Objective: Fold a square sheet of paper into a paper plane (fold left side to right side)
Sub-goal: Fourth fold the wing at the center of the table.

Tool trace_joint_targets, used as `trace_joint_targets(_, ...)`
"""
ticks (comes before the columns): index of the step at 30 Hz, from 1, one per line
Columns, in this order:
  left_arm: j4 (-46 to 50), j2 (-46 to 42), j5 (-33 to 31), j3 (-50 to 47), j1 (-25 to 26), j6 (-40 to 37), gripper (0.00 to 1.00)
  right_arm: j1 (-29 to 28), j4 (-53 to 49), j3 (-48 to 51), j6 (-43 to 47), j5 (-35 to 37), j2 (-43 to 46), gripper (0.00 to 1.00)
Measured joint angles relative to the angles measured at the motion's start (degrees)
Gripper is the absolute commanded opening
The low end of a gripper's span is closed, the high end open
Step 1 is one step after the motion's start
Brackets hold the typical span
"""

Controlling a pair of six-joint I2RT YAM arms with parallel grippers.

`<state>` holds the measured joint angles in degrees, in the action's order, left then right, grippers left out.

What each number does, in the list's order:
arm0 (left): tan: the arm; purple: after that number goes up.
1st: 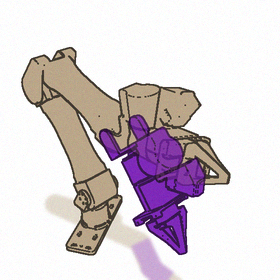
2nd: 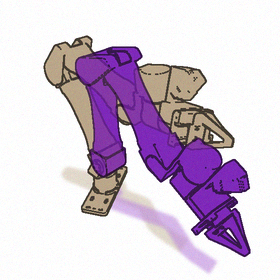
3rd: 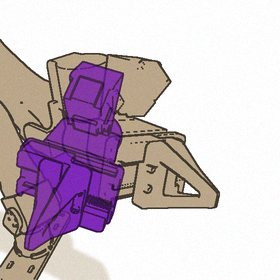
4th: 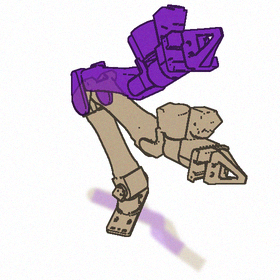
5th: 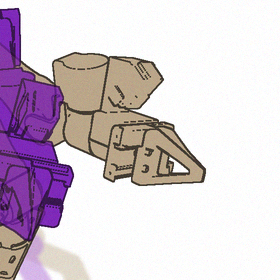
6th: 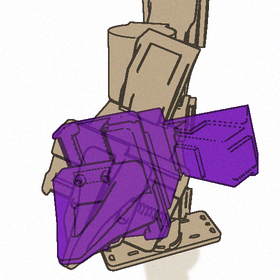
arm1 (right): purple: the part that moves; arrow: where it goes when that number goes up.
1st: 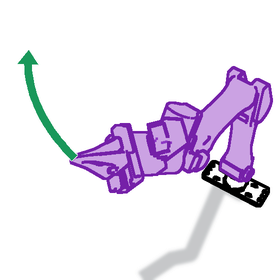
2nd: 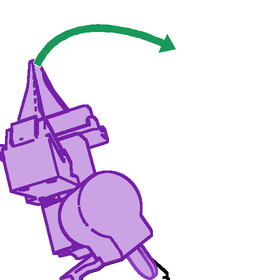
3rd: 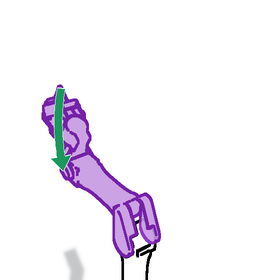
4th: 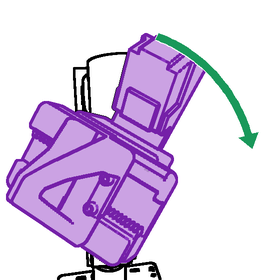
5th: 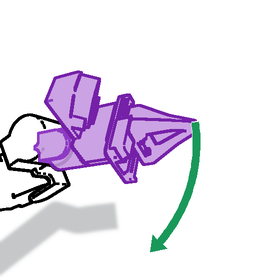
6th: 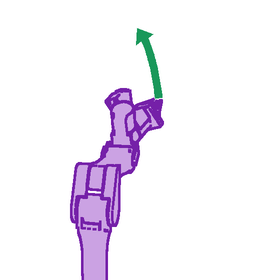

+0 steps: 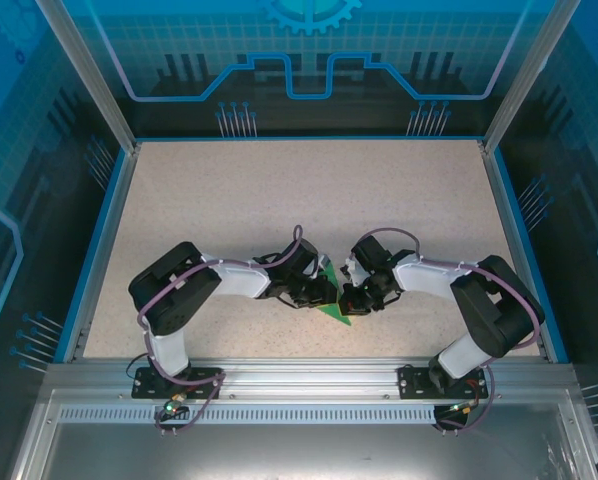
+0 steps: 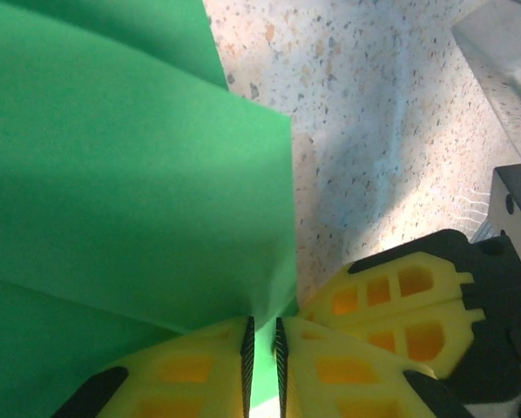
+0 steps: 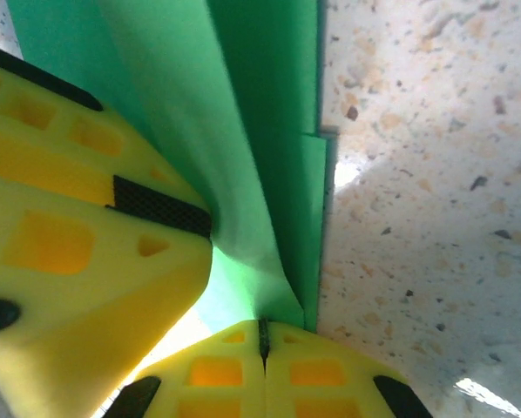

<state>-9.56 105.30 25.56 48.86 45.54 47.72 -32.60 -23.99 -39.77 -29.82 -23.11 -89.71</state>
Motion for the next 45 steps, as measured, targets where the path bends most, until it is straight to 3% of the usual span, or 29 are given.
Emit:
trace_joint_targets(14, 2.73, 0.96, -1.73, 1.77, -1.01, -3.67, 0.16, -0.35, -1.03, -0.48, 0.92, 0.74, -0.11, 0.0)
trace_joint_targets(33, 7.26, 1.53, -2.6, 4.2, -12.92, -13.27, 0.16, -0.52, -1.53, -0.7, 1.33, 1.27, -0.07, 0.0)
trace_joint_targets(45, 8.44, 1.6, -2.38, 4.46, -16.28, -17.07, 0.17, -0.55, -1.53, -0.7, 1.33, 1.68, 0.13, 0.0)
